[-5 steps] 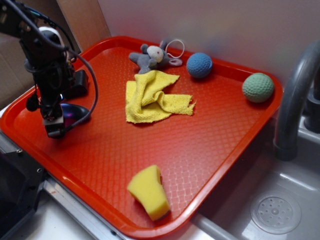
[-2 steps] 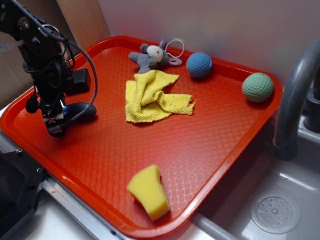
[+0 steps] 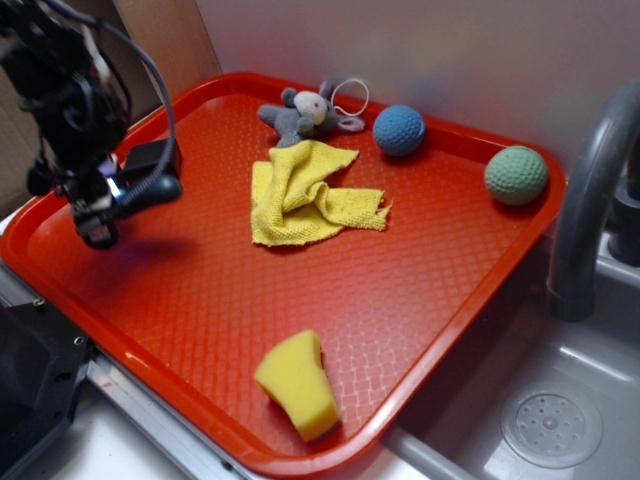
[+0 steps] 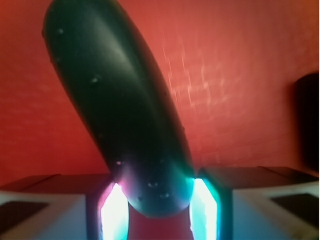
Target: Grab the plastic pickle.
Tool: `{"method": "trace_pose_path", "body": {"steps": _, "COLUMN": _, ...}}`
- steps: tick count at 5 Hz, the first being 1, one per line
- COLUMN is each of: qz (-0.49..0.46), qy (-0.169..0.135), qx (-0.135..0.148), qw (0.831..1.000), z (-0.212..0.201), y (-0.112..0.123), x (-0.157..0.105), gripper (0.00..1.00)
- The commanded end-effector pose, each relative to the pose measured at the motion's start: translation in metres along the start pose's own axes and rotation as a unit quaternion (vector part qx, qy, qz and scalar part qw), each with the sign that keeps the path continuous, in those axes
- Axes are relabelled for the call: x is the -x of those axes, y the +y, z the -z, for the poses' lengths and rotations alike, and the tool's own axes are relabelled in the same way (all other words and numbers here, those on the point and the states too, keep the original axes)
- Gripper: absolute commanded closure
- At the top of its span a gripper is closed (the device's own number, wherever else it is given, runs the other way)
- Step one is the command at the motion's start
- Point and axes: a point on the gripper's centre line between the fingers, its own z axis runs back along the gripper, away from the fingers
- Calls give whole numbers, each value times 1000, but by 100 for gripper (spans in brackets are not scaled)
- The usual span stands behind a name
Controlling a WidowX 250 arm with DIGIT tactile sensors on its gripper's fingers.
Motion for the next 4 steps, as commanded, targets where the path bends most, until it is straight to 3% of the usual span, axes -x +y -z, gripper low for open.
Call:
{"method": "trace_pose_path", "body": {"steps": 1, "qz": -85, "qy": -115, "qx": -42, "qw": 989, "z": -106, "y": -28, "x": -18, "gripper": 100}}
{"method": "trace_pose_path", "body": {"steps": 2, "qz": -155, "qy": -145, "qx": -41, "qw": 976, "z": -153, "y": -50, "x": -40, "gripper": 100}}
{"method": "trace_pose_path", "body": {"steps": 3, "qz": -203, "qy": -135, "qx": -21, "qw": 970, "z": -170, "y": -61, "x": -50, "gripper": 100}}
{"method": "trace_pose_path", "body": {"steps": 4, "qz": -220, "qy": -114, "qx": -40, "qw": 968, "z": -166, "y": -62, "x": -47, "gripper": 100}}
